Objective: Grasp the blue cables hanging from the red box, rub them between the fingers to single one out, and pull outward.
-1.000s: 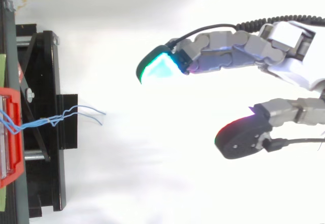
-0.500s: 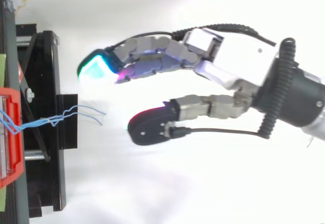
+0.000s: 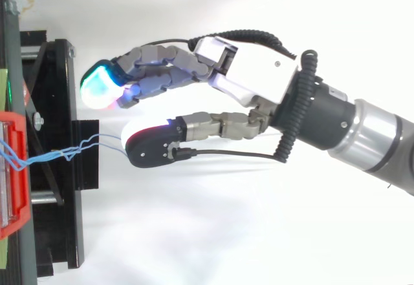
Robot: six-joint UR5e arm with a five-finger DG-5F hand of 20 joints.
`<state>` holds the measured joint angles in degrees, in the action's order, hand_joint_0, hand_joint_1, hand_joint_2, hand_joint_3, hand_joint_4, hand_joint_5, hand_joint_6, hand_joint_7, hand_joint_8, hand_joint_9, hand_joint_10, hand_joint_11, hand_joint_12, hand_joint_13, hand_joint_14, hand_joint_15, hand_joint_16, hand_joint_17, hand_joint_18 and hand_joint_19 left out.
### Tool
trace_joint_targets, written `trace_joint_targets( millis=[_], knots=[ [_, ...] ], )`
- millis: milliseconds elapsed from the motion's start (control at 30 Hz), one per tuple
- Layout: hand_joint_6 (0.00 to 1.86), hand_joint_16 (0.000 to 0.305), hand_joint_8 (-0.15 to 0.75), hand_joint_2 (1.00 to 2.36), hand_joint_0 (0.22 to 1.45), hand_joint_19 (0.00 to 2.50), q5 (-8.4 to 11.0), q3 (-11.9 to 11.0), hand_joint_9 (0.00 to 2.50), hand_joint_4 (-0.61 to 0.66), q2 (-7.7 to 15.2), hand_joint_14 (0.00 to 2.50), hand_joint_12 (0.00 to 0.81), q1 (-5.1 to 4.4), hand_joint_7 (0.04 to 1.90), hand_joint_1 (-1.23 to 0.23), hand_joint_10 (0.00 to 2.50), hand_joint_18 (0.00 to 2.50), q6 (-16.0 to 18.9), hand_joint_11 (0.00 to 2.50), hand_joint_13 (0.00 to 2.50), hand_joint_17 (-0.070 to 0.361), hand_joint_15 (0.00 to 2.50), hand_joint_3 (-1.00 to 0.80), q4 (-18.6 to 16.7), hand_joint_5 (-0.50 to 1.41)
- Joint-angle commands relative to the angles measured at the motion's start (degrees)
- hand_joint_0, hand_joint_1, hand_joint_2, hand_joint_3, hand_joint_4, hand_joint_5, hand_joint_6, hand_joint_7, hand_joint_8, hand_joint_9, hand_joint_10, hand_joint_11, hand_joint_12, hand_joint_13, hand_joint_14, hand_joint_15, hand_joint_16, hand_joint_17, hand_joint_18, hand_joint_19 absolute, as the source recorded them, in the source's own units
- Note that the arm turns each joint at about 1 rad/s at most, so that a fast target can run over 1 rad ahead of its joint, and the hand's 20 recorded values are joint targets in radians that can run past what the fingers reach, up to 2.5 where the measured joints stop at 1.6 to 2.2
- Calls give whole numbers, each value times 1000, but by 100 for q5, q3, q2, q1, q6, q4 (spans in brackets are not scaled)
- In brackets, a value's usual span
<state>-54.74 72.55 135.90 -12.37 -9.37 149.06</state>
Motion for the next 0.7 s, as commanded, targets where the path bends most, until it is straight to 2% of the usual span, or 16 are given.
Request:
trace_joint_targets(
  millis=[0,167,300,333,400,500,667],
  knots=[
    [502,42,337,1001,504,122,-2,-127,639,296,139,8,366,6,726,-629,6,473,-38,268,566,94,233,-487,-176,-186],
    [502,47,334,1001,503,54,-2,-171,656,302,183,8,376,-64,733,-635,7,349,-452,286,527,107,237,-490,-264,-182],
    [502,47,335,1000,502,25,-37,-259,658,302,411,8,377,-55,735,-637,7,316,-390,286,491,106,219,-488,-413,-179],
    [502,47,335,1000,501,25,-46,-330,662,304,481,8,377,-55,736,-638,7,315,-372,284,491,106,222,-487,-457,-179],
    [502,47,336,1000,501,25,-81,-743,664,306,710,8,377,-55,740,-638,9,313,-276,279,489,106,222,-487,-404,-178],
    [502,46,338,1001,502,25,-99,-954,671,307,789,8,378,-55,738,-639,8,311,-267,291,487,104,218,-489,-229,-176],
    [502,46,340,1001,502,30,-143,-1015,681,313,851,8,378,-55,746,-642,7,312,-337,285,487,103,223,-486,-237,-170]
  ],
)
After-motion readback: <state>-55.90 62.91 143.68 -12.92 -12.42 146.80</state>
